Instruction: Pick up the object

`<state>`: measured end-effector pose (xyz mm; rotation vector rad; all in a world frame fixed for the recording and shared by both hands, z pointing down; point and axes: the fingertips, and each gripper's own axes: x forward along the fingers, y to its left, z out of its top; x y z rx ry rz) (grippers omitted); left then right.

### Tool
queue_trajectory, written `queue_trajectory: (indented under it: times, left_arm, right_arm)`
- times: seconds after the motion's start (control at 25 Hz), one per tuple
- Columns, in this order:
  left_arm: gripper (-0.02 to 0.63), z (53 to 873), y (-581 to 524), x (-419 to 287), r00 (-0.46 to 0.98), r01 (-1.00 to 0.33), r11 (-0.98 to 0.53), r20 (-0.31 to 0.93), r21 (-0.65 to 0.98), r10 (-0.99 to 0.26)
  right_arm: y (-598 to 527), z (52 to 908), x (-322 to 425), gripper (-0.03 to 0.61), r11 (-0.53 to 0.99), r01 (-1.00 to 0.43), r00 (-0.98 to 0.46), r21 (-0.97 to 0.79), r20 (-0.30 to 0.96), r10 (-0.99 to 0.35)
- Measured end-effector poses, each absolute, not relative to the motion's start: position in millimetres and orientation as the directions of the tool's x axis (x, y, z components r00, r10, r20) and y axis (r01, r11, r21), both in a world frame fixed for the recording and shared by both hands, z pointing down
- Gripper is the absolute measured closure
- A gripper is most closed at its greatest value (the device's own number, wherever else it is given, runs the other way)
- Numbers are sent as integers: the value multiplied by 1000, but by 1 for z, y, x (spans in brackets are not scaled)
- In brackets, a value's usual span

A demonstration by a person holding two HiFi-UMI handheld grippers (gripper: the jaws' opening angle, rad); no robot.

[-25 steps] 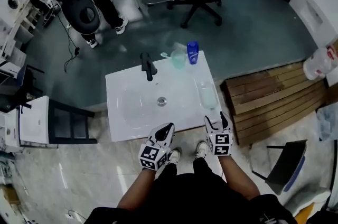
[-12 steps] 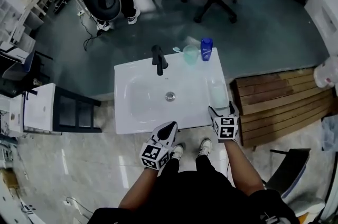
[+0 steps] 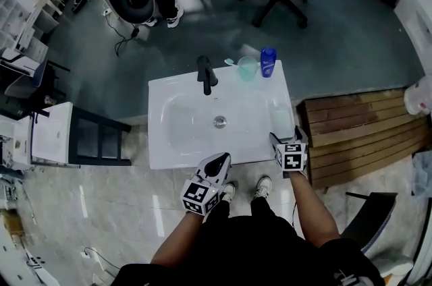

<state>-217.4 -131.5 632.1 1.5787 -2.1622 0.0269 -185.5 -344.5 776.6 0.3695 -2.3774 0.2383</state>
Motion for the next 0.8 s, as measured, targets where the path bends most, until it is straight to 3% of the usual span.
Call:
queue_trajectory:
  times: [0.8]
  left_arm:
    - [594, 624, -133, -214, -218, -920, 317, 372, 232, -902]
  right_arm:
    - [-346, 752, -175, 186, 948, -317, -745, -29, 626, -230]
